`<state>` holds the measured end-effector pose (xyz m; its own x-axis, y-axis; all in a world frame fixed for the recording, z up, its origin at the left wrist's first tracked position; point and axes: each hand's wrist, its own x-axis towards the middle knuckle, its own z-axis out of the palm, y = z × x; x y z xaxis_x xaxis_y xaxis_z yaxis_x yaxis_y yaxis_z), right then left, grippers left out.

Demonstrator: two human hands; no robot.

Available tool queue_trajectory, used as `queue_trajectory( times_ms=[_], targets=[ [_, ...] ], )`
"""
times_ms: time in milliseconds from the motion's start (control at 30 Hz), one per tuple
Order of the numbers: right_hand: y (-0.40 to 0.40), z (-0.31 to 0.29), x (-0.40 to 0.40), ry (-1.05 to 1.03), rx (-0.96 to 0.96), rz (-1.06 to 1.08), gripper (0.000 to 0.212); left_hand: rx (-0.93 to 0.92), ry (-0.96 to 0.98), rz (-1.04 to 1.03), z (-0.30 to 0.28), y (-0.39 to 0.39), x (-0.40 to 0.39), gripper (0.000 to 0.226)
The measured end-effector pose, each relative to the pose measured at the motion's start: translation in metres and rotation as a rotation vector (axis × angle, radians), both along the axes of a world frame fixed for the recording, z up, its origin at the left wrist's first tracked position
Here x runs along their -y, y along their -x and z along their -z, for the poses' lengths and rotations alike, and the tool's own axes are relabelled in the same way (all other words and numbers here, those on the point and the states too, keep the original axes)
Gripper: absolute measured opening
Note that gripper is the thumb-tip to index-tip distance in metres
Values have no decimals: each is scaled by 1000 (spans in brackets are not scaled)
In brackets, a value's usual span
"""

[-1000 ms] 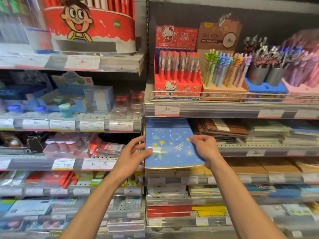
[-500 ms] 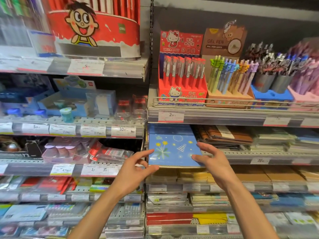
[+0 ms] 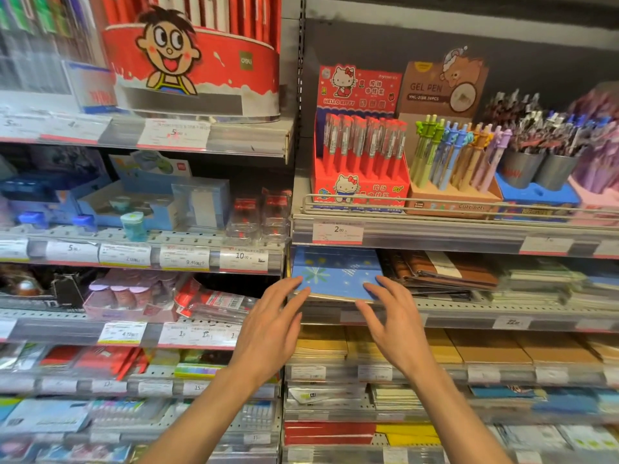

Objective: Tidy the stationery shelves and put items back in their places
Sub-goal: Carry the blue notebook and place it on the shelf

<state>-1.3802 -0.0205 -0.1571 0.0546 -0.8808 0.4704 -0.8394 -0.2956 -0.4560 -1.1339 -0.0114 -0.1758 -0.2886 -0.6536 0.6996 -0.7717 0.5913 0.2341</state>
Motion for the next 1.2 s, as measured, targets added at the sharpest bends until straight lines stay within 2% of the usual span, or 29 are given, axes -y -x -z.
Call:
queue_trajectory(
  times_ms=[267, 400, 633, 800, 900, 1033, 1200],
  targets=[
    [-3, -5, 36, -50, -36, 0, 42, 141, -134, -18, -1, 3, 22, 53],
    [-7, -7, 43, -85, 43, 6, 42, 89, -220, -11, -4, 8, 28, 55],
    [-1, -10, 40, -135, 64, -37, 53, 0, -308, -4, -8, 13, 25, 56],
    [2, -4, 15, -1, 157, -44, 52, -140, -303, -24, -17, 13, 2, 51],
    [-9, 7, -9, 38, 250, -36, 47, -247, -380, -56, -13, 3, -23, 46],
    [-36, 29, -34, -123, 423, -45, 42, -390, -501, -111, 2, -23, -48, 43],
    [-83, 63, -59, -279, 456, -19, 34, -548, -595, -169, 28, -70, -62, 42]
  ],
)
